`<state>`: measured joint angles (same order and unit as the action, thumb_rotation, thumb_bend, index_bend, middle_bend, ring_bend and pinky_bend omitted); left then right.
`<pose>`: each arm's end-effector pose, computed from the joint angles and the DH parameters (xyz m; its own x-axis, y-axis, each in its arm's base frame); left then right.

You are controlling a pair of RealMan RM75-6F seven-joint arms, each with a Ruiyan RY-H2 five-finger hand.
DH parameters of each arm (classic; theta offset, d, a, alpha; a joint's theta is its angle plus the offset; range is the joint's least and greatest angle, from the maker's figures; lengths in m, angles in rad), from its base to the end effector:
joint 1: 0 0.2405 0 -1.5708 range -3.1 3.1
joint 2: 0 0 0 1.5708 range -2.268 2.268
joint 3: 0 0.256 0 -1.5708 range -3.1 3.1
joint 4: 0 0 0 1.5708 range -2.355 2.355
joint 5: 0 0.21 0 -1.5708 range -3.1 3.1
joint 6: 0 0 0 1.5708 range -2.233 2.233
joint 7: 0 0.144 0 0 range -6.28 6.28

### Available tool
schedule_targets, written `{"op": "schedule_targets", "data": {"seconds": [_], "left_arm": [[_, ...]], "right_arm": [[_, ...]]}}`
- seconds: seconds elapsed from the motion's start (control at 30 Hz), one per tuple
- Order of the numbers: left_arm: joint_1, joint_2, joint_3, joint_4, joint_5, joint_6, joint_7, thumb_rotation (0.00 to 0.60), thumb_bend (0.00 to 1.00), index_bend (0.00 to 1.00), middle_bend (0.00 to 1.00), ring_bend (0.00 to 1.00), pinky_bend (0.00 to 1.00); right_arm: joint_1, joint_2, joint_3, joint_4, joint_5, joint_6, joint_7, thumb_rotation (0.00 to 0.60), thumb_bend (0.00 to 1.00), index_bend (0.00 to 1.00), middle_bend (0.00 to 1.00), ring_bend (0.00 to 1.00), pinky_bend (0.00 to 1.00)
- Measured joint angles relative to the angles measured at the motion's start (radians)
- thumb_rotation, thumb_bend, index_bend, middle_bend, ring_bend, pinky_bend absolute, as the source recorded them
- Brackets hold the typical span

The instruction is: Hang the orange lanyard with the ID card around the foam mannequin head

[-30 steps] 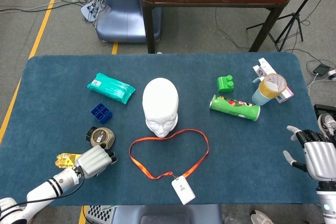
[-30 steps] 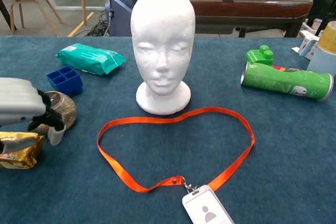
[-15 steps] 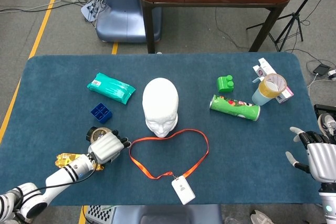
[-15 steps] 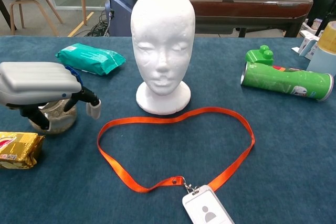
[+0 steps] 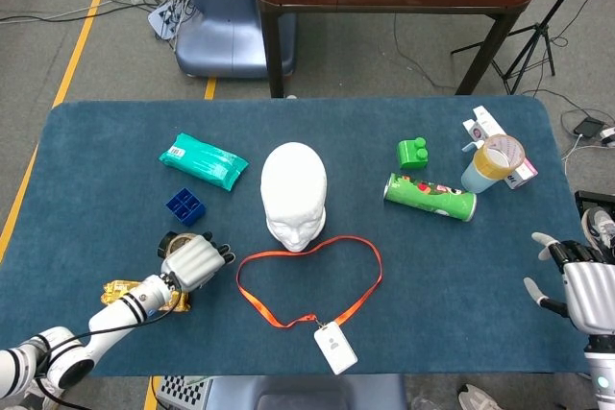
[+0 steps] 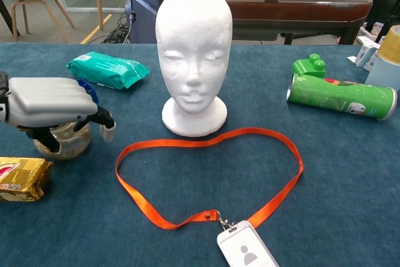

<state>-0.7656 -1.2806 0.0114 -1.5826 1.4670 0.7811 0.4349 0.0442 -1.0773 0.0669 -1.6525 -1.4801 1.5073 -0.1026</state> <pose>-0.1788 0.3068 0.0153 0.8483 0.1438 0.5096 0.4451 -0.7148 -0.5394 -0.3131 -0.1715 0.1750 0.4866 0.0162 0.8735 -0.8730 0.0463 0.4855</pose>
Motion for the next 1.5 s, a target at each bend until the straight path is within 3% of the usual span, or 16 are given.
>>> {"op": "schedule_targets", "data": {"seconds": [0.67,1.0,1.2,1.37,1.5], "left_arm": [[0.037,0.072,0.057,0.039,-0.085,-0.004,0.115,0.600,0.51,0.38,0.33,0.49,0.27],[0.069,0.120,0.076,0.029,-0.104,0.019,0.100,0.600,0.51,0.37,0.33,0.49,0.27],[0.084,0.130,0.051,-0.048,-0.107,0.065,0.048,0.600,0.39,0.33,0.34,0.48,0.33],[0.094,0.111,0.004,-0.114,-0.141,0.107,-0.010,0.600,0.32,0.33,0.40,0.47,0.33],[0.087,0.078,-0.034,-0.155,-0.205,0.113,-0.021,0.526,0.30,0.38,0.53,0.55,0.35]], "right_arm": [[0.005,0.003,0.000,-0.020,-0.007,-0.004,-0.021,0.600,0.27,0.26,0.44,0.29,0.34],[0.001,-0.001,-0.002,-0.021,-0.010,0.001,-0.020,0.600,0.27,0.25,0.44,0.29,0.34],[0.001,0.002,-0.003,-0.017,-0.017,0.004,-0.011,0.600,0.27,0.25,0.44,0.29,0.34],[-0.003,0.003,-0.004,-0.010,-0.016,0.007,-0.001,0.600,0.27,0.25,0.44,0.29,0.34],[-0.006,0.001,-0.006,-0.003,-0.015,0.007,0.008,0.600,0.27,0.25,0.44,0.29,0.34]]}}
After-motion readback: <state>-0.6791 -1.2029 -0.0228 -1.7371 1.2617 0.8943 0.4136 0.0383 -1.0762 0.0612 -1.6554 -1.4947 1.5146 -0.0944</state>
